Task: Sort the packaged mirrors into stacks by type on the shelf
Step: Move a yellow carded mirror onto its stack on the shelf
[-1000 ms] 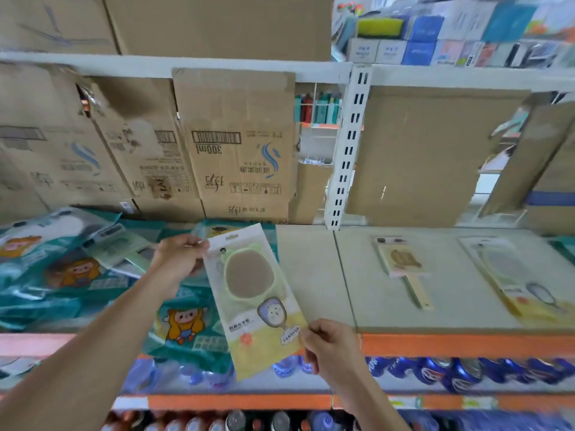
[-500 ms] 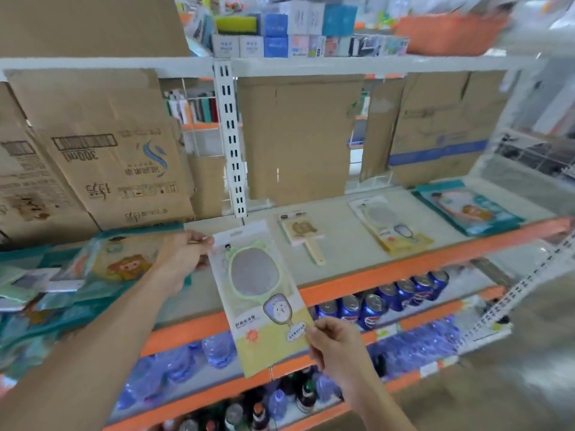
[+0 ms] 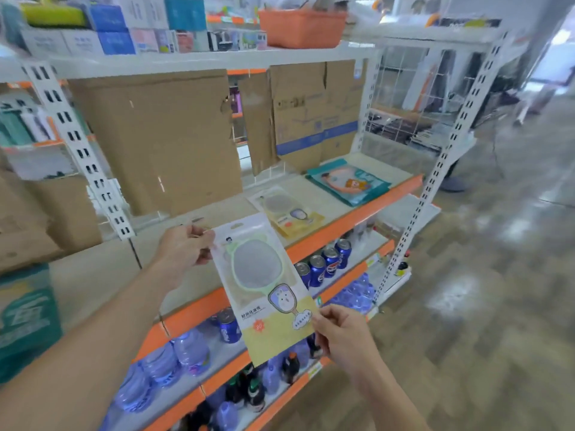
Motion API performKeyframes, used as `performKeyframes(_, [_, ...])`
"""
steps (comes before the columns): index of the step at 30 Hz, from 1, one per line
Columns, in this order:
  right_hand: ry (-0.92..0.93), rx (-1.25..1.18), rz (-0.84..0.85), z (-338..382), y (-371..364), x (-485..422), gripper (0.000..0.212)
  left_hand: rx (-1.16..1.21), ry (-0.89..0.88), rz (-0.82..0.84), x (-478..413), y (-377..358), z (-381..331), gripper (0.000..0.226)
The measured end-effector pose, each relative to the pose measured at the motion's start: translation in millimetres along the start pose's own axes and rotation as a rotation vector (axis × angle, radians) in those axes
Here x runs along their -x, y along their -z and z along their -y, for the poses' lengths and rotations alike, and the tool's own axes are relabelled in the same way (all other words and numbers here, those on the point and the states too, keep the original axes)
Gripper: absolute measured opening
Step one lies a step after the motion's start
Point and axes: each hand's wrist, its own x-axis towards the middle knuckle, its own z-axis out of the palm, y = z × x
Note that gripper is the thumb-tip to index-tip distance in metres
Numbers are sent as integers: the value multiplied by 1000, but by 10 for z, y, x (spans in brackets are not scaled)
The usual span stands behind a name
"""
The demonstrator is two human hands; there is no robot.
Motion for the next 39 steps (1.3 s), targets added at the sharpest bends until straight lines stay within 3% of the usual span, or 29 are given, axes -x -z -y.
performKeyframes(15, [-35, 16, -199, 142, 415, -887, 20, -64, 18, 147, -1130, -900, -110, 10])
performKeyframes(30, [-62, 13, -212, 410, 329, -1771, 16, -75, 69, 99, -1994, -1112, -26, 13])
performKeyframes(39, [-4, 134, -135, 549, 383, -2358, 12, -117, 134, -26, -2457, -1205, 206, 11])
